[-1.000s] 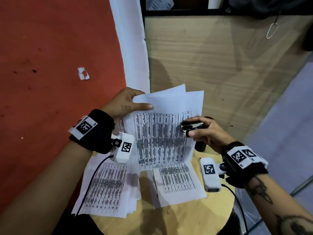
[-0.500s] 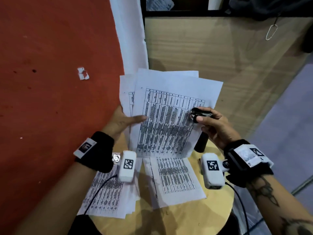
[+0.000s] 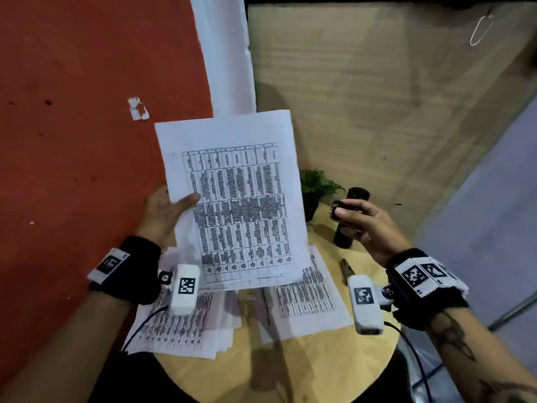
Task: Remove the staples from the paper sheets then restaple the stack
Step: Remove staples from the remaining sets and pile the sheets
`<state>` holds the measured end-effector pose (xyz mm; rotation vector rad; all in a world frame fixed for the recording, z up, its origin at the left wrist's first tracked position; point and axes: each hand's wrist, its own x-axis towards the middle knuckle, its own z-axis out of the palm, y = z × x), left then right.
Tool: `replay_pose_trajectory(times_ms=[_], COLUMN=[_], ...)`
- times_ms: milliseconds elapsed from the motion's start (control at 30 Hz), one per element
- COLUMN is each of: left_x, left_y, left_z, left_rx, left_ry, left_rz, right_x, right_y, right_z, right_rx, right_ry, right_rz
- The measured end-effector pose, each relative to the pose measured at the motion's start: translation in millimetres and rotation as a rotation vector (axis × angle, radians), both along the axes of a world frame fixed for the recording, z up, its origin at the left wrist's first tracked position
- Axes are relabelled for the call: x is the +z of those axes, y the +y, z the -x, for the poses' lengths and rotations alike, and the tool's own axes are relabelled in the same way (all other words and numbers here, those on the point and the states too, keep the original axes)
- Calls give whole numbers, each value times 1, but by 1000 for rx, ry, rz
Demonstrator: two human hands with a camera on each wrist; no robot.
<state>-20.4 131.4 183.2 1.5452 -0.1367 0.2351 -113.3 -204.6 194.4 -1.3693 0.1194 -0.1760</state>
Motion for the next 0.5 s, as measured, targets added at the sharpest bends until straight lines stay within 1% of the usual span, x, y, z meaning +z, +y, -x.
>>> replay_pose_trajectory(times_ms=[67, 133, 233, 333, 433, 500], left_x=[-18, -39, -90, -133, -166, -180], left_y=[20, 38, 68, 84, 89, 89], left_z=[-9, -13, -23, -28, -37, -44], left_rx=[35, 93, 158, 212, 221, 218], left_ry=[67, 157, 330, 547, 652, 708], left_rz=[-45, -85, -178, -335, -479, -547], right_x=[-30, -64, -117, -157, -190, -208], right_y=[-4, -7, -2, 10, 17, 18], right_z=[-5, -8, -3, 0, -6, -12], right_rx=[-12, 21, 118, 147, 171, 171], right_ry=[106, 246, 432, 566, 614, 576], right_rz=[-19, 7, 107, 182, 391, 518])
